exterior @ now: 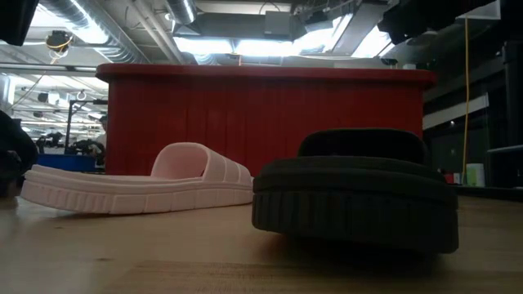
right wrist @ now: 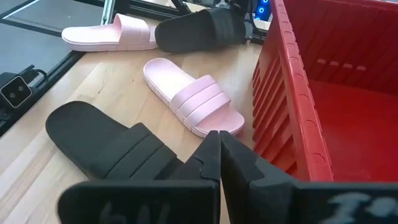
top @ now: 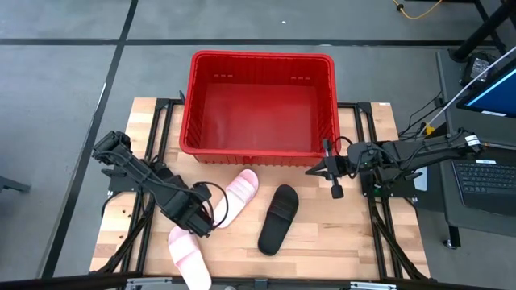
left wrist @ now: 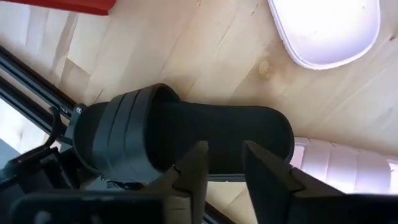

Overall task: Pick and place slides into bin
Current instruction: Put the left black slipper into the red bin

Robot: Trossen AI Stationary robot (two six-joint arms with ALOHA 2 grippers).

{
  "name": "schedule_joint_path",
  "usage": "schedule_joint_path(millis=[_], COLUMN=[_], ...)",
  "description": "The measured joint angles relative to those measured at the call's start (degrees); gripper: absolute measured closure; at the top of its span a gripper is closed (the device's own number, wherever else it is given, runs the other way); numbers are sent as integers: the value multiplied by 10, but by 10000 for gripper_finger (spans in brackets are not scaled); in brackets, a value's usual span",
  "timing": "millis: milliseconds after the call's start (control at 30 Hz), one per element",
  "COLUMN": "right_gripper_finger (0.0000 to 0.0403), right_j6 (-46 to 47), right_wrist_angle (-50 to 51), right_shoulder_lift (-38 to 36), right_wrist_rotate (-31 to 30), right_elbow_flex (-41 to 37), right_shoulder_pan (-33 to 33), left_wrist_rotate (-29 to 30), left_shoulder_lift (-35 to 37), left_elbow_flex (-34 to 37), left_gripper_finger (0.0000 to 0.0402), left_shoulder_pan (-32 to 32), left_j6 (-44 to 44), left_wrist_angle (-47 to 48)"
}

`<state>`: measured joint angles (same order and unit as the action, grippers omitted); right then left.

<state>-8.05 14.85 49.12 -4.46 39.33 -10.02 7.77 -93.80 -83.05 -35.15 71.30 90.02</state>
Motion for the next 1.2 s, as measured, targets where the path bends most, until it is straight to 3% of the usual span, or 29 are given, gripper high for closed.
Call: schedule_joint_path(millis=[400,833,1200], right_gripper_finger=[397,397,397], right_j6=[-1,-13,-11], right_wrist_angle=[7,7,1], right_shoulder_lift=[0,0,0], right_wrist_rotate=[0,0,0], right_elbow_flex=[0,0,0], right_shoulder_pan=[0,0,0], left_wrist_rotate=[-27,-35,-7], left_shoulder_lift=[1,1,1], left_elbow_flex=[20,148,191], left_gripper_finger=[214,210,210], left_shoulder_pan=[0,10,33], left_j6=[33,61,60], left_wrist_angle=[0,0,0])
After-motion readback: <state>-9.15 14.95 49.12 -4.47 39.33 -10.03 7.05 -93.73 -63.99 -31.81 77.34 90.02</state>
